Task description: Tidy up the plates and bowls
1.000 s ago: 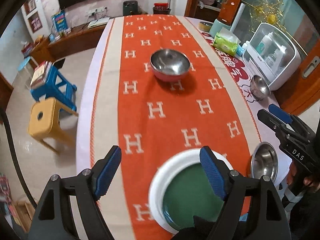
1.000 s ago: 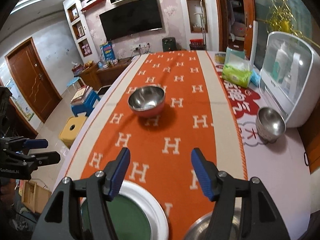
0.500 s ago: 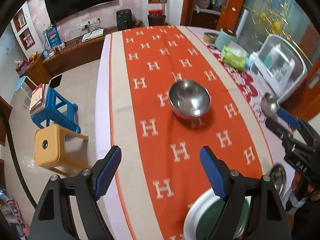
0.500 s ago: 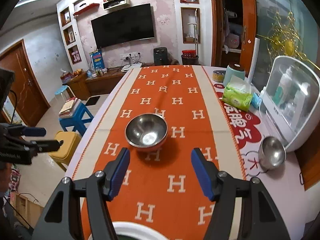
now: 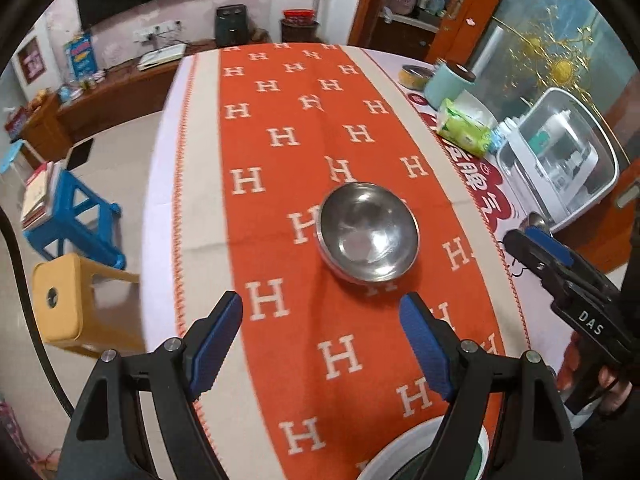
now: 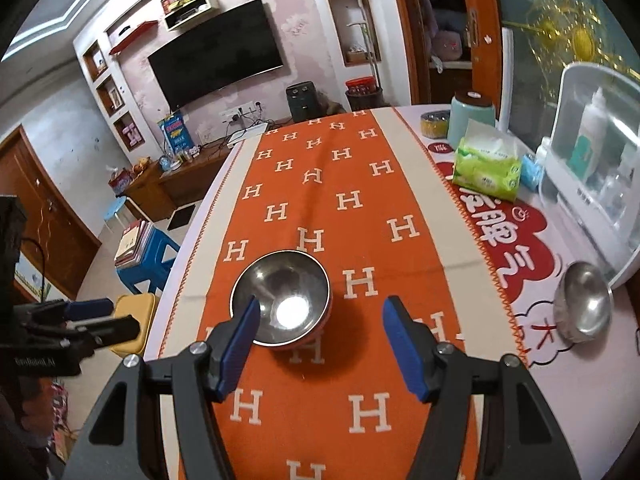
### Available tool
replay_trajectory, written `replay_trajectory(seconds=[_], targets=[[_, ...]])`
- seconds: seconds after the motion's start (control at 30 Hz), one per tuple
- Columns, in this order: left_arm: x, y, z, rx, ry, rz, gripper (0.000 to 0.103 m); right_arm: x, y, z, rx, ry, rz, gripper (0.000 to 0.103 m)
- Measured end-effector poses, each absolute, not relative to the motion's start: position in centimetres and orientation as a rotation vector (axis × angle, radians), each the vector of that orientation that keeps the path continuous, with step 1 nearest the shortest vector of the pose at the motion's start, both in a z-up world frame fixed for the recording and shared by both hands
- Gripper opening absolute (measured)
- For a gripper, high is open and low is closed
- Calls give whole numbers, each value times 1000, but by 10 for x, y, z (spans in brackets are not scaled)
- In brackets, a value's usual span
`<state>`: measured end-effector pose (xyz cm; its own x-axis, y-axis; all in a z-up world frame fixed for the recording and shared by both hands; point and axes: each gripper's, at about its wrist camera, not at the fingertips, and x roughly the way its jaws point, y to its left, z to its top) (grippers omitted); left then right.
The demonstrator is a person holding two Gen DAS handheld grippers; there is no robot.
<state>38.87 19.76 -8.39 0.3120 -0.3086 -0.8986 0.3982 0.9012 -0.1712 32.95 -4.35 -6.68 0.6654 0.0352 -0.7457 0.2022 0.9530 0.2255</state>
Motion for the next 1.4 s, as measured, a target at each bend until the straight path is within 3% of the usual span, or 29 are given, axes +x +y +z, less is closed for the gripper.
replay_trajectory(seconds=[0.57, 0.83, 1.17, 1.4], targets=[[436, 159, -184, -52, 1189, -457, 79, 361, -37, -158, 460, 900, -54, 64], [446, 161, -211, -102, 1232, -446, 69, 373, -30, -186, 491, 923, -27, 63], [445, 151, -225, -76, 1255, -448, 42, 377, -38, -199, 558, 915, -6, 34], [437, 147, -230, -73, 1263, -464, 29, 374, -39, -202, 575, 931, -5, 25]])
